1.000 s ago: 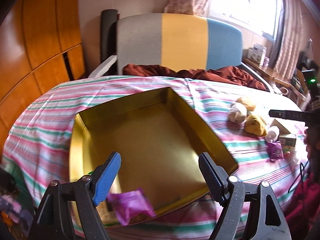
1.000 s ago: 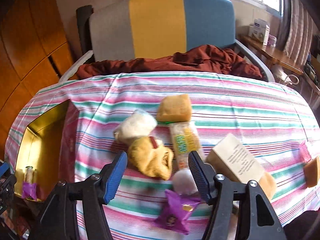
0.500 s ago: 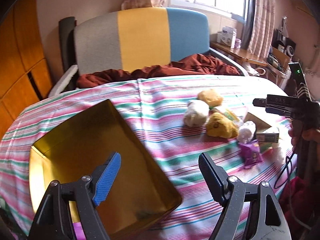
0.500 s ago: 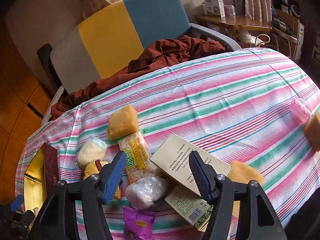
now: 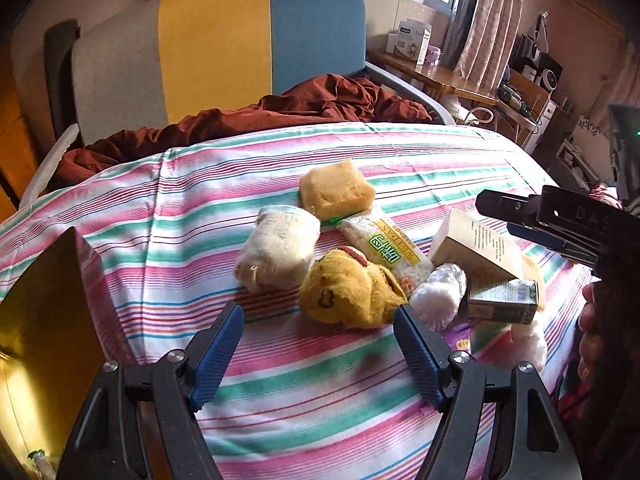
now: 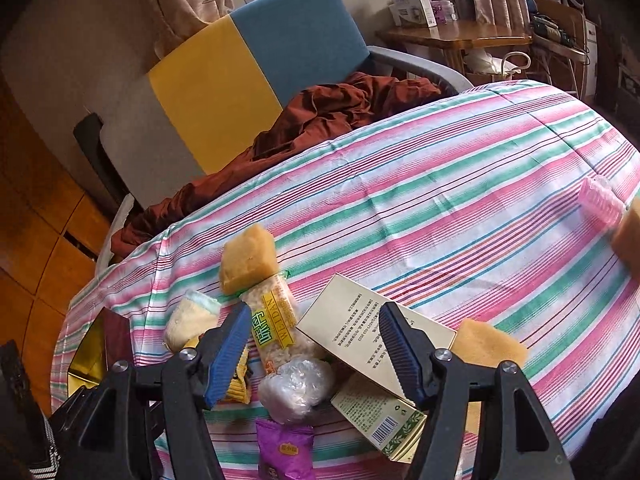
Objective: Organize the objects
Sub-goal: 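Move the left gripper to the yellow knit plush toy and grasp it, then grasp a second purple snack packet with the right gripper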
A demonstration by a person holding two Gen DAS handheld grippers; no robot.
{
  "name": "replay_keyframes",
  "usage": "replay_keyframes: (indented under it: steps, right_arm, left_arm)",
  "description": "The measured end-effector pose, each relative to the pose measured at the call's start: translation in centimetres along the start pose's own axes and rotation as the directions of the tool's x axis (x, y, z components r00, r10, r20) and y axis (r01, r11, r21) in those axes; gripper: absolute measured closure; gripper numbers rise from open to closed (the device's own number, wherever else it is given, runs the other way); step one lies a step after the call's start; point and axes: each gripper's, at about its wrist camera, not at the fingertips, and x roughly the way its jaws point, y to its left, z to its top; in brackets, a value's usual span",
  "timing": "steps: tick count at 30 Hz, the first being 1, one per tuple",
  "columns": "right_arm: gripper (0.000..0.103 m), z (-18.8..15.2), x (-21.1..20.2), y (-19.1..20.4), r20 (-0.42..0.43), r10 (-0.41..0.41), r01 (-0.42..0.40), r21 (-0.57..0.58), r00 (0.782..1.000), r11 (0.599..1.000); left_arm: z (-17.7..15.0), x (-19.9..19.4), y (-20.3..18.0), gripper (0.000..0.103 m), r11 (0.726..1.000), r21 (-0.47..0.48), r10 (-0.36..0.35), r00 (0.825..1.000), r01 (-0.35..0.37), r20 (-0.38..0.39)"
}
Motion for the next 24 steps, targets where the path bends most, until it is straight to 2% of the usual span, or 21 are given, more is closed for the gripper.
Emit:
replay_keyframes:
  steps: [6, 10, 13, 17, 21, 24]
  right_arm:
    - [0.036, 0.0, 0.1, 0.1, 0.000, 0.008, -0.008, -0.005, 1.000, 1.000]
    - [0.036, 0.0, 0.2, 0.2, -0.004, 0.006, -0.006, -0.011, 1.000, 1.000]
    - [0.036, 0.0, 0.4, 0.2, -0.006, -0.001, 0.000, -0.018, 1.000, 1.000]
    - [0.036, -0.1, 0.5, 0.5, -0.012, -0.006, 0.006, -0.034, 1.000, 0.999]
    - [0.036, -0.2, 0.6, 0.8, -0.012, -0.007, 0.007, -0.050, 1.000, 0.999]
    - [0.036, -0.2, 0.6, 1.0, -0.014, 0.002, -0.003, -0.065, 1.000, 0.998]
  left_arm:
    - [1.4, 3.9, -0.8, 0.027, 1.000, -0.003, -0.001, 0.999, 0.001, -0.043]
    - [1.6, 5.9, -1.0, 0.031, 1.000, -0.005, 0.002, 0.998, -0.002, -0.068]
    - [1.5, 6.0, -1.4, 0.055, 1.000, 0.025, -0.017, 0.998, 0.019, -0.062]
    - [0.5, 5.2, -1.1, 0.066, 0.999, 0.035, -0.031, 0.999, 0.032, -0.034]
    - [-1.4, 3.2, -0.5, 0.067, 0.999, 0.002, -0.052, 0.999, 0.052, -0.018]
    - [-3.4, 1.5, -0.8, 0.068, 0.999, 0.017, -0.045, 0.999, 0.045, -0.006]
